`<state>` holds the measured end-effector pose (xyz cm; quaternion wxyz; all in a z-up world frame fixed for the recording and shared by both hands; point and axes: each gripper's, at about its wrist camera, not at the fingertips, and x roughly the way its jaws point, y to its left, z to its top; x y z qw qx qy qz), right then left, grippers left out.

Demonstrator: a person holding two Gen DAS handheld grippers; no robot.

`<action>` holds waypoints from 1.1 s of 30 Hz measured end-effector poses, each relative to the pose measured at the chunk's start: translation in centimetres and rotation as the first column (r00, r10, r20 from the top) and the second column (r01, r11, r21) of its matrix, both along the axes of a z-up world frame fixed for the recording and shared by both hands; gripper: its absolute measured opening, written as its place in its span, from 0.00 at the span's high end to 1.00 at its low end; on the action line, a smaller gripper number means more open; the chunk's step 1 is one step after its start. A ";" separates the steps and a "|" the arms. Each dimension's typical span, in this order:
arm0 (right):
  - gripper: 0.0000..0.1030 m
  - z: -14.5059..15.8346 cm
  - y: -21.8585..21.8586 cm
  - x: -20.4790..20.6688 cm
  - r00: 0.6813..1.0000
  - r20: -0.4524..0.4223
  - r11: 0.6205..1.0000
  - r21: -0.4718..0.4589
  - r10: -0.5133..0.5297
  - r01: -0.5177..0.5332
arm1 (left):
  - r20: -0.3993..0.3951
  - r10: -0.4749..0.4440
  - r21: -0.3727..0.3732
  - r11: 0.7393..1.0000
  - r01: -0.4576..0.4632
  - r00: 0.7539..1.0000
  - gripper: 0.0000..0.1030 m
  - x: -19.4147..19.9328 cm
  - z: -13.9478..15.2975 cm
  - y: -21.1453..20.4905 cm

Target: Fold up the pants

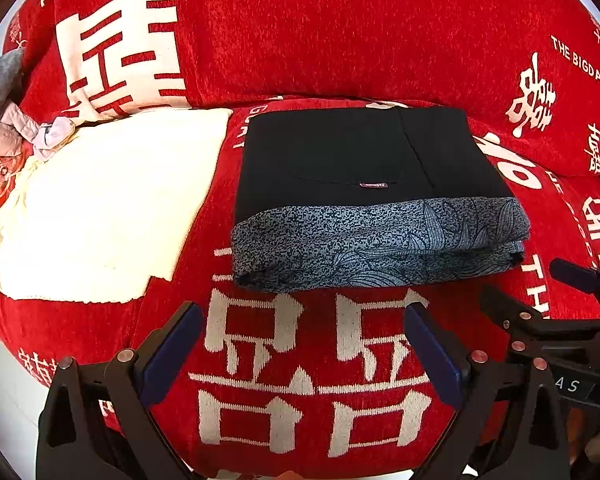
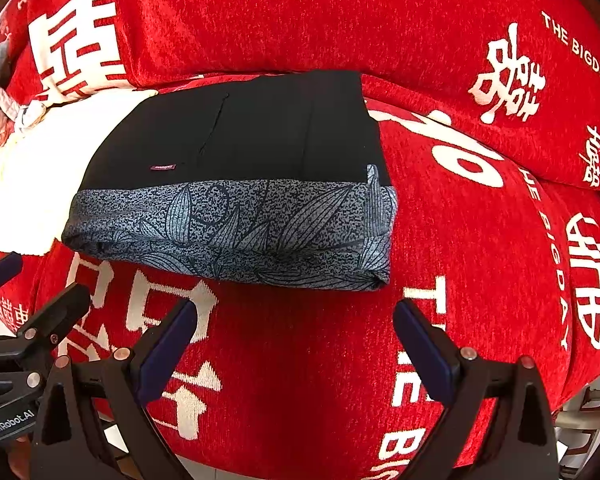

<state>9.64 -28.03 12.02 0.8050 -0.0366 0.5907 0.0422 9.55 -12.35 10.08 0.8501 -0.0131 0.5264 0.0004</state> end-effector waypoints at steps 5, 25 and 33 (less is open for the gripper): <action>0.04 0.0 0.0 0.0 1.000 0.001 1.000 -0.003 0.000 0.000 | -0.002 -0.003 -0.001 1.000 0.003 1.000 0.02 0.0 -0.1 0.1; 0.04 -0.2 -0.2 0.3 1.000 -0.001 1.000 -0.006 0.011 -0.011 | -0.004 0.000 0.003 1.000 0.000 1.000 0.02 0.2 -0.3 0.2; 0.04 -0.2 -0.3 0.4 1.000 -0.001 1.000 -0.004 0.012 -0.012 | -0.003 -0.002 0.008 1.000 0.002 1.000 0.02 0.3 -0.3 0.1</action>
